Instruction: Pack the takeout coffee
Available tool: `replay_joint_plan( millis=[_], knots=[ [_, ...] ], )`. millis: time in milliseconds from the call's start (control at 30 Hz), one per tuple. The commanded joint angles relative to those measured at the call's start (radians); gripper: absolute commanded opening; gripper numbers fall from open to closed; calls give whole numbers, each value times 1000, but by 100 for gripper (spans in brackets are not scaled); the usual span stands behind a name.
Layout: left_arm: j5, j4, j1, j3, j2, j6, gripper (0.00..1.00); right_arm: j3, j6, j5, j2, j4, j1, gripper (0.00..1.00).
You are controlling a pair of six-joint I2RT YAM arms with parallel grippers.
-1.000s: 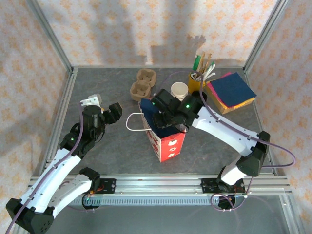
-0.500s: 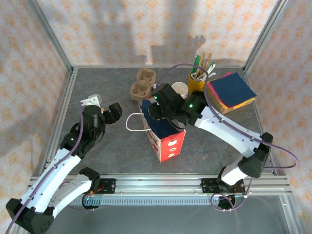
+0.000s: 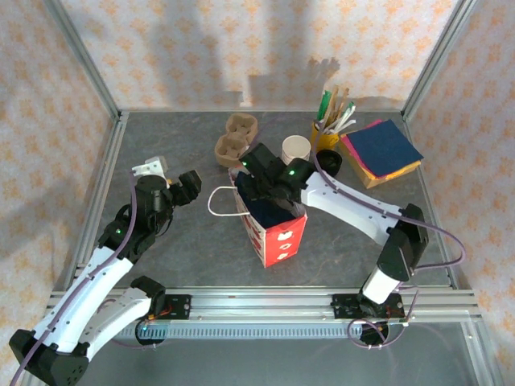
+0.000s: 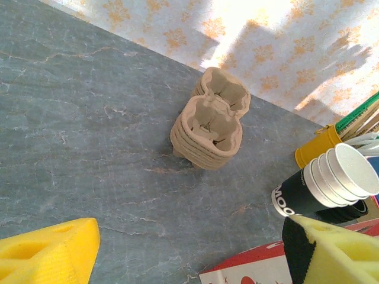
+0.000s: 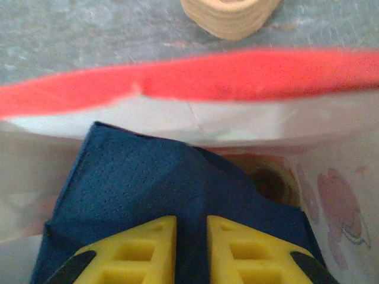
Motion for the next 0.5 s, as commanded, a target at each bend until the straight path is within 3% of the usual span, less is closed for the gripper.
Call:
replay_joint_plan(
  millis=[0,333,467],
  knots=[
    [-7,11,7,-9,-12,-2,83,-2,-10,32,15,-25,-1,20],
    [-8,13,7,1,-4,1,82,117,-14,19,-56,-60,-1,20],
    [-29,10,8,20,-2,17,83,161,-33,41,-120,-36,-7,26]
  ],
)
